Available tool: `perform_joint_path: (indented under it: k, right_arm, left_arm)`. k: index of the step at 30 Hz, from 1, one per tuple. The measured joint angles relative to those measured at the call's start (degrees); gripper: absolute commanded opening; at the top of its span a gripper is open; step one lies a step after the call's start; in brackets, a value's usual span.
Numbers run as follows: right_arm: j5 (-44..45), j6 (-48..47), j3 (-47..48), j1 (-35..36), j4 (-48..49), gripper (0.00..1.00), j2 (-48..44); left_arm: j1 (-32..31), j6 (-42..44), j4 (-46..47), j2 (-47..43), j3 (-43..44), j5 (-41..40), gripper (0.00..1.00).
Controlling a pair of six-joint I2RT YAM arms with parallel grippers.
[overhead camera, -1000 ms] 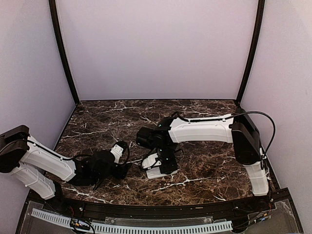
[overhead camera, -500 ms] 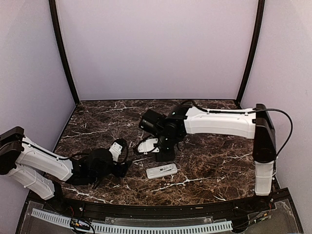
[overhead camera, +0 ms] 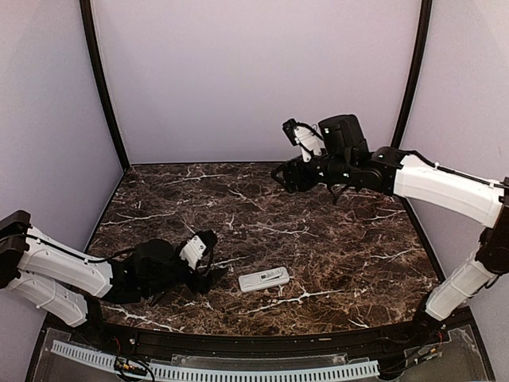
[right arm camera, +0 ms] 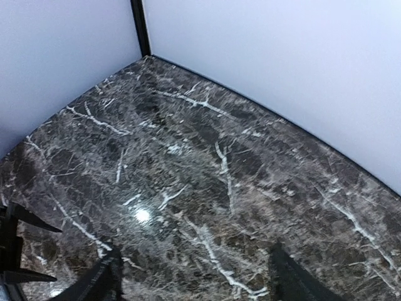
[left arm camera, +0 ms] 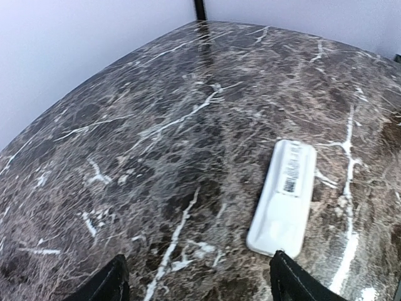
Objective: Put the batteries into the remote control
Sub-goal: Load the battery cover onto the remote control without the battery cover.
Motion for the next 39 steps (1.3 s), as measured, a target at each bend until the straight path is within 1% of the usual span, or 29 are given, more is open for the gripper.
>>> perform_joint_path:
  k: [3,5,7,9,11,14,18,24,33,39]
  right_arm:
    - [-3.5,9.4,2.9,0.1,-4.9,0.61,3.6]
    - [-5.1,14.8,1.0,0.4,-7.9,0.60,4.0]
    - [-6.3,20.3,-2.4,0.9,-11.4,0.56,3.9]
    - [-6.8,24.4,-5.7,1.7,-14.9,0.51,4.1]
    - [-7.7,26.6,-7.3,2.9,-17.2,0.43,4.5]
    - [-9.7,29.2,-8.2,4.2,-18.6,0.38,6.2]
    - [-13.1,30.3,-10.2,4.5,-17.9,0.37,8.3]
    - [-16.9,30.1,-10.5,4.4,-17.1,0.32,13.9]
    - [-19.6,29.0,-10.7,3.5,-14.8,0.25,14.5]
    - [-20.7,28.8,-10.7,3.1,-13.9,0.21,15.8]
  left_arm:
    - [0.0,2.9,1.0,1.2,0.5,6.6,0.73]
    - [0.0,4.9,1.0,3.7,2.1,10.9,0.69]
    - [0.0,6.8,1.1,7.5,4.5,14.7,0.67]
    - [-0.1,9.0,1.0,11.6,7.1,18.4,0.67]
    - [0.0,10.9,0.5,15.0,9.6,20.9,0.66]
    - [0.0,13.1,-0.1,19.3,13.2,24.3,0.65]
    - [0.6,14.9,-0.7,23.0,16.5,27.8,0.61]
    - [1.7,15.4,-2.4,28.5,22.7,30.8,0.59]
    - [3.3,15.1,-5.0,32.5,28.2,32.2,0.56]
    - [4.2,14.6,-6.4,33.9,28.8,33.5,0.54]
